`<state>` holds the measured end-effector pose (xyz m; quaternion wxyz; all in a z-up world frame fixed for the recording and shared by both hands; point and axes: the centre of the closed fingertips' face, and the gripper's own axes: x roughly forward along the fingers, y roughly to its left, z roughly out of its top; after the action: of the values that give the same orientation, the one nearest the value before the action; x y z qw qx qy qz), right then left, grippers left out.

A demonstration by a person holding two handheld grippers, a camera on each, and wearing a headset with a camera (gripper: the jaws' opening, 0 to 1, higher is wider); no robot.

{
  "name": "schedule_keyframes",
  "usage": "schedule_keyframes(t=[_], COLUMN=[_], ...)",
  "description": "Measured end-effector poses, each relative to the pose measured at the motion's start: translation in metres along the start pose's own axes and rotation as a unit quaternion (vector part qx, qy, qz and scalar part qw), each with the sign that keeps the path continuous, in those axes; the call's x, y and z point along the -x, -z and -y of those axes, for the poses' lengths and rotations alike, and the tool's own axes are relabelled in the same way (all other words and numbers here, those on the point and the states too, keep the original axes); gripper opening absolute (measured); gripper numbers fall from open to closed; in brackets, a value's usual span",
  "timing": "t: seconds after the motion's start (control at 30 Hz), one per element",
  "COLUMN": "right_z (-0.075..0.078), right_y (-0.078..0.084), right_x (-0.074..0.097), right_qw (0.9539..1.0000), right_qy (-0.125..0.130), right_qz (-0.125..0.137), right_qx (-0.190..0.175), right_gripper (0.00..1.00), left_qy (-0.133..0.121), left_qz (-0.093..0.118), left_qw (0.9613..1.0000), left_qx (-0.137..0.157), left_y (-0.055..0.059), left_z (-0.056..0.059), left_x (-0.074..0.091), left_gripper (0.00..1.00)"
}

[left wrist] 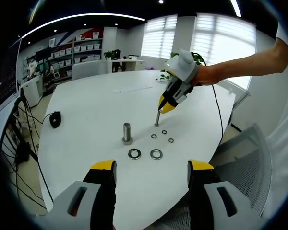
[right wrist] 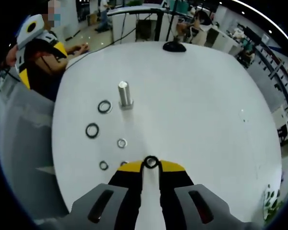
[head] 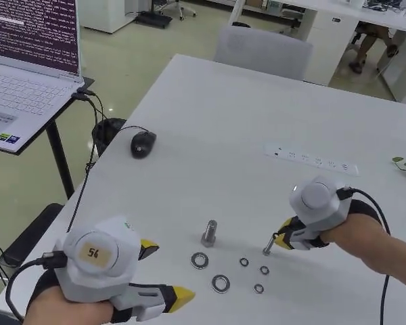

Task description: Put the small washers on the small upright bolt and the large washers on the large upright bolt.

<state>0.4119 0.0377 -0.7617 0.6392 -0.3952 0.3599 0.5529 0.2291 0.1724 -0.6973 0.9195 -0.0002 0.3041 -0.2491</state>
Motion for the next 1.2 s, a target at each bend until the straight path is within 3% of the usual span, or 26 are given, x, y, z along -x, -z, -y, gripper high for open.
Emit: schedule_keyframes(t=[0.73,1.2], right_z=[0.000,-0.004], right_y=[0.004,0.017], right_x=[-0.012,-0.035], right_qw=[0.9998,0.9992], right_qy=[-0.005,-0.015], right_qz=[-0.021,-0.034], right_qx=[0.002,-0.018], right_gripper=[0.13,0.13], left_qy=[-0.005,-0.010], left_qz=[-0.001,-0.006], left_qw=[1.0000,0.9999], left_qx=[0.004,0.007], left_y=[0.004,0.007], left_z=[-0.004,-0.005], left_x=[0.004,0.007], left_gripper=[0.59,0.59])
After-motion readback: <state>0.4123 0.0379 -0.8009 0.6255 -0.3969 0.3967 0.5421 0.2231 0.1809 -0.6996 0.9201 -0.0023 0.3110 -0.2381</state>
